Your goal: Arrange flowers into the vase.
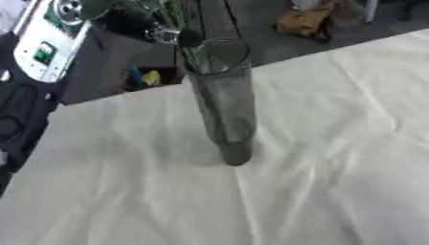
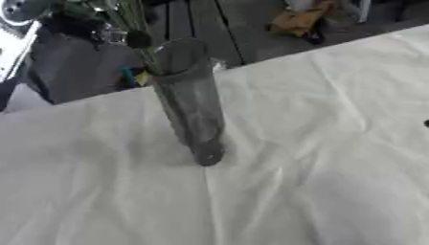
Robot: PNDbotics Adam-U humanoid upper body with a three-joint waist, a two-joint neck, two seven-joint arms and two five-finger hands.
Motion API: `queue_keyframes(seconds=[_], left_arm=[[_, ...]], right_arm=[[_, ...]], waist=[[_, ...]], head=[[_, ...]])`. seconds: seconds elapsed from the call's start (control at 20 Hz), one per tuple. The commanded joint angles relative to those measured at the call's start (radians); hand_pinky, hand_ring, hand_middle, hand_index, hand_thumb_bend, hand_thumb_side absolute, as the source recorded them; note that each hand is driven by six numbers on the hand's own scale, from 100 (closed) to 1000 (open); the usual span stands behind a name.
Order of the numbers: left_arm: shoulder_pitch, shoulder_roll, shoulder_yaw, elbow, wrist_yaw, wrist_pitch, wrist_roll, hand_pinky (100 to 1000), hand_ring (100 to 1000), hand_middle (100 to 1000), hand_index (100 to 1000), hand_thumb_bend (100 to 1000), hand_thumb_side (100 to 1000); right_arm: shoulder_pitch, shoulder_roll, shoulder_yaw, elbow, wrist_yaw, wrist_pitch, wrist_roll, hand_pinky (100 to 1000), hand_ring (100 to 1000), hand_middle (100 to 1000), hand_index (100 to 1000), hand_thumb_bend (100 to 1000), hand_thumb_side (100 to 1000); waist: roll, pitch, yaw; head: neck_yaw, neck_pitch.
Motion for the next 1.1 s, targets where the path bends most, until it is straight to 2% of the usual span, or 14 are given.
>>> queue_keyframes(seconds=[0.05,0.35,0.7,1.1], left_arm=[[-0.020,0.036,0.007,-0.006,0.009,-0.002,0.001,929,890,906,1000,666,1000],[-0.008,0.048,0.009,-0.014,0.034,0.000,0.001,928,888,905,1000,675,1000],[0.015,0.081,-0.007,-0.018,0.060,-0.050,0.001,926,891,904,1000,732,1000],[0.045,0.108,0.004,-0.019,0.069,-0.061,0.001,923,889,905,1000,710,1000]], right_arm=[[-0.009,-0.006,0.001,-0.019,-0.006,-0.001,0.004,511,668,535,807,100,715],[-0.010,-0.006,0.000,-0.019,-0.007,-0.001,0.004,512,668,535,807,100,713],[-0.007,-0.010,-0.002,-0.019,-0.009,-0.001,0.002,513,669,536,808,100,714],[-0.005,-0.016,-0.005,-0.019,-0.011,-0.003,-0.002,514,669,537,808,100,715]], waist=[[0.008,-0.033,0.003],[0.008,-0.032,0.007],[0.008,-0.039,0.013],[0.008,-0.047,0.017]], head=[[0.002,0.005],[-0.001,0.007],[-0.007,0.009],[-0.011,0.010]])
